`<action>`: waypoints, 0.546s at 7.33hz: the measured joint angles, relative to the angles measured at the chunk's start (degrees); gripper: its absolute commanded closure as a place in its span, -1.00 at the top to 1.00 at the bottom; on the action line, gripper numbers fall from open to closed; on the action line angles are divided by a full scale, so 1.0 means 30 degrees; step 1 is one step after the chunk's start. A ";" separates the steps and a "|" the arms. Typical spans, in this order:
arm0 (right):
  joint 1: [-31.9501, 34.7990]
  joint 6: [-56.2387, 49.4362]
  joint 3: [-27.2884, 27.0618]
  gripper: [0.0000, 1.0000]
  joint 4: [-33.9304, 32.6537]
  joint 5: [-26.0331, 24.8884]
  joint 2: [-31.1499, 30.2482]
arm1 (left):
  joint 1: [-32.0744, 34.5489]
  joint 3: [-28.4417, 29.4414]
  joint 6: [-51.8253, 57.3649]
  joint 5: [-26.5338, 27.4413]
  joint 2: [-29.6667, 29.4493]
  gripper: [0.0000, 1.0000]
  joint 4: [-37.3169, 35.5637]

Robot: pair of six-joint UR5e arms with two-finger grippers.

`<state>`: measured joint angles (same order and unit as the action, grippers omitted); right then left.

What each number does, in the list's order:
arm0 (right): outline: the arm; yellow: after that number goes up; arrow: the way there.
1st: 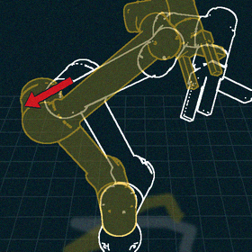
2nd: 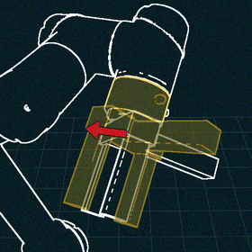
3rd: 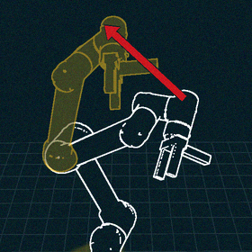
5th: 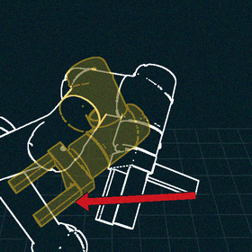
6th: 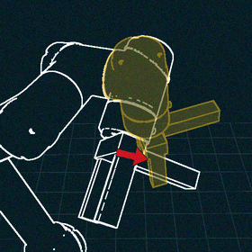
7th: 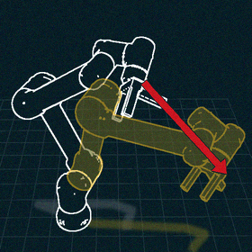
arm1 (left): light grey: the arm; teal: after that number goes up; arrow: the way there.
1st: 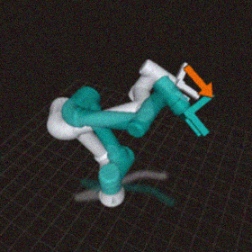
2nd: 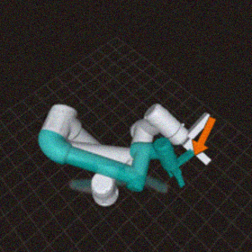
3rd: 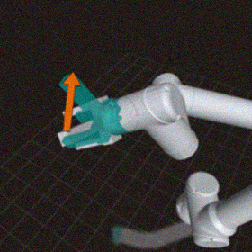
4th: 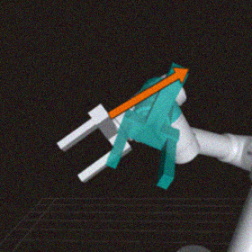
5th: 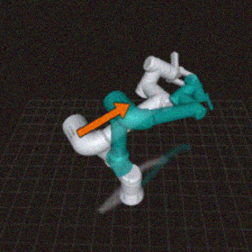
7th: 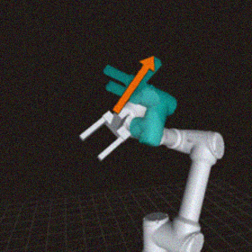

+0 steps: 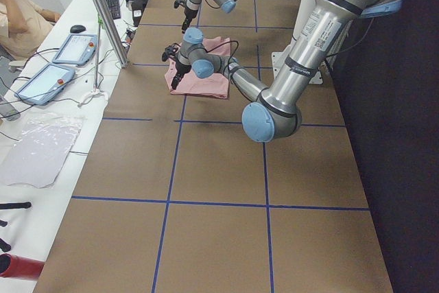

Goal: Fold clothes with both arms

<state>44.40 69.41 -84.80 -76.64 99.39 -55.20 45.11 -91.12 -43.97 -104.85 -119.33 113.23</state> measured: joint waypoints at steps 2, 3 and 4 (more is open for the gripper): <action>0.0277 -0.1102 -0.2374 1.00 -0.0094 0.0826 -0.1671 | -0.1004 -0.2649 -0.1167 -0.0508 0.2488 0.38 0.0169; 0.0300 -0.1223 -0.2851 1.00 -0.0108 0.0922 -0.2008 | -0.2032 -0.3730 -0.2686 -0.0361 0.3605 0.18 0.0404; 0.0302 -0.1264 -0.3028 1.00 -0.0114 0.0955 -0.2146 | -0.3284 -0.4259 -0.4506 0.0265 0.4316 0.14 0.0826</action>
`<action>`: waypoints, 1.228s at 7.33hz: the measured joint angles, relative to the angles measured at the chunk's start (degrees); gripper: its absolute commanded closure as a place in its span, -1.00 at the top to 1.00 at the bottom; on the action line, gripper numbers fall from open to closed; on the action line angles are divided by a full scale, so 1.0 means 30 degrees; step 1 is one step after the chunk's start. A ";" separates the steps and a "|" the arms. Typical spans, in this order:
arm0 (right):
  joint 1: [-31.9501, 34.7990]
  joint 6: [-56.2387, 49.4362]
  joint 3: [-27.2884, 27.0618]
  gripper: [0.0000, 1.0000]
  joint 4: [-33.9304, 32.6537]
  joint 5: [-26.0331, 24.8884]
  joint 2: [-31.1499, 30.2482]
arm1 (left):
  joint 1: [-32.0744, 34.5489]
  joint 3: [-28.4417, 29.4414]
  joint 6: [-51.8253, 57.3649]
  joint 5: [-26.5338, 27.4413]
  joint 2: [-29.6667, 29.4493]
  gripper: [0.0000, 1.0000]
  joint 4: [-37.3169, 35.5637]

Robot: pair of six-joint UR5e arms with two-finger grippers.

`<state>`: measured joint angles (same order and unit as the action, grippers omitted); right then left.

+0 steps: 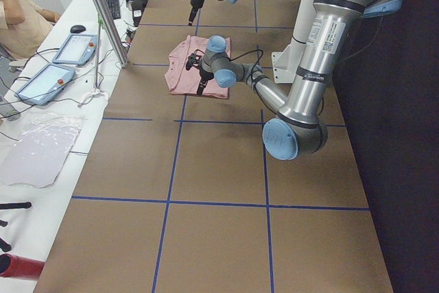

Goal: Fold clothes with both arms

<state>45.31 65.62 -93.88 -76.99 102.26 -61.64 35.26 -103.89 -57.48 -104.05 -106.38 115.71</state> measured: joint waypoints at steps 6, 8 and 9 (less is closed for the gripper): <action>0.0005 0.0035 -0.0111 1.00 -0.0003 -0.0039 -0.0077 | -0.3054 -0.0023 -0.3441 0.1855 0.0405 -0.17 0.0335; 0.0013 0.0039 -0.0110 1.00 -0.0003 -0.0042 -0.0088 | -0.3075 -0.0004 -0.3437 0.1869 0.0463 -0.17 0.0261; 0.0013 0.0039 -0.0097 1.00 -0.0002 -0.0043 -0.0092 | -0.3080 0.0001 -0.3430 0.1871 0.0505 -0.17 0.0236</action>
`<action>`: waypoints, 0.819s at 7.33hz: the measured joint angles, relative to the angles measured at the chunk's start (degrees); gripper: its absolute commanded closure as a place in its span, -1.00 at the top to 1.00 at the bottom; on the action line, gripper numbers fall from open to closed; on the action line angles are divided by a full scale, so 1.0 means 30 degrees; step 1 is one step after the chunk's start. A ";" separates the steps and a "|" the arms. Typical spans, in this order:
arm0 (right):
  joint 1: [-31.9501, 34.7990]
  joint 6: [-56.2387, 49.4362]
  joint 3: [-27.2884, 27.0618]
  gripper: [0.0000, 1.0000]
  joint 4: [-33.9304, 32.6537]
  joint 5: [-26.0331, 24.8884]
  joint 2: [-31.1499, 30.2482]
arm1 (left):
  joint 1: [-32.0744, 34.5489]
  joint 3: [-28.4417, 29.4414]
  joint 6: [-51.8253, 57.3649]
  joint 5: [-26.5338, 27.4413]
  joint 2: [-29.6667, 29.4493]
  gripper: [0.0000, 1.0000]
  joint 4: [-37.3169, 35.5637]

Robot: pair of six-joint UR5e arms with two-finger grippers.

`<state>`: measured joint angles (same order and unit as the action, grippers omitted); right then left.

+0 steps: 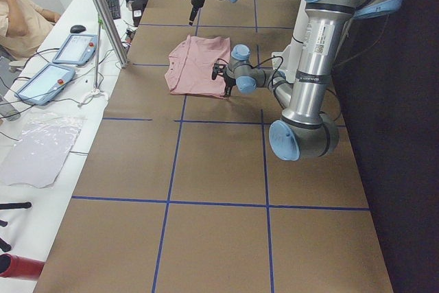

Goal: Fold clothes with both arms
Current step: 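Grasp the folded shirt's edge with the left gripper and drag it farther away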

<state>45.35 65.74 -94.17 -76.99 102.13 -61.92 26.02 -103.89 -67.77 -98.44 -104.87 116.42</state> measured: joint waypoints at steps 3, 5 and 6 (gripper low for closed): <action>0.0001 0.0001 0.0013 1.00 0.0000 -0.0006 -0.0012 | -0.0001 0.0039 0.0014 0.0000 0.0034 -0.72 -0.0016; 0.0001 0.0000 0.0014 1.00 0.0000 -0.0032 -0.0015 | -0.0011 0.0056 0.0025 0.0000 0.0022 -1.00 -0.0017; 0.0001 0.0006 0.0012 1.00 0.0000 -0.0053 -0.0033 | -0.0020 0.0055 0.0029 0.0007 0.0013 -1.00 -0.0017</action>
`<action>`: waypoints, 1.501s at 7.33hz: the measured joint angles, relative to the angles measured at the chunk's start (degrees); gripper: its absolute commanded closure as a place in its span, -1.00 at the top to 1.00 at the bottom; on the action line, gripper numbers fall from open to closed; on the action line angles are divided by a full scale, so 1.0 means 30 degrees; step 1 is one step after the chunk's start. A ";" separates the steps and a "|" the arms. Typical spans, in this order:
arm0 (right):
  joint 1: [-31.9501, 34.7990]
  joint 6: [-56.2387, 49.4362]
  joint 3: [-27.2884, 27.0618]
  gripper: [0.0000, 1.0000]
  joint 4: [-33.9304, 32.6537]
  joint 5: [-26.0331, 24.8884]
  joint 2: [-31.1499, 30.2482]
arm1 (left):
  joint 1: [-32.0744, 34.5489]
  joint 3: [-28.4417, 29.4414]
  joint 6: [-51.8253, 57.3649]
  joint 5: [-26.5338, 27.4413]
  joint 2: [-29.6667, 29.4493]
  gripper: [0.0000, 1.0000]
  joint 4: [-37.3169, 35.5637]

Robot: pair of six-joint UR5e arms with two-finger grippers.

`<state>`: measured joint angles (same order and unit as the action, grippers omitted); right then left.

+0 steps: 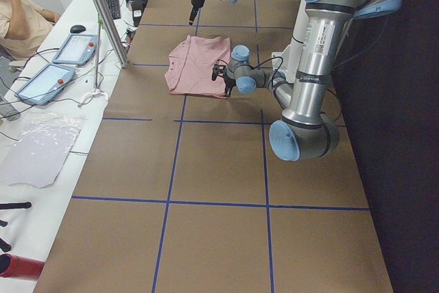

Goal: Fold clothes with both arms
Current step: 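Grasp the folded shirt's edge with the left gripper and drag it farther away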

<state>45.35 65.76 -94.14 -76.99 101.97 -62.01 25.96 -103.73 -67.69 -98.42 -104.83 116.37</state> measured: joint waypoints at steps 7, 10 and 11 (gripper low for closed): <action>-0.0017 0.0152 -0.0080 1.00 0.0019 -0.0065 -0.0094 | 0.3808 0.1563 0.6742 -0.0026 -0.0088 -1.00 0.0060; -0.0028 0.0188 -0.0024 1.00 0.0029 -0.0083 -0.0100 | 0.6912 0.7872 0.8931 0.0426 -0.4719 -1.00 0.0542; -0.0029 0.0196 -0.0029 1.00 0.0029 -0.0089 -0.0086 | 0.7582 1.1012 0.9395 0.0997 -0.6737 -1.00 0.1580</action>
<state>45.26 66.35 -94.22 -76.91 101.70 -62.27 48.71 -70.69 -39.50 -95.43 -125.04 121.11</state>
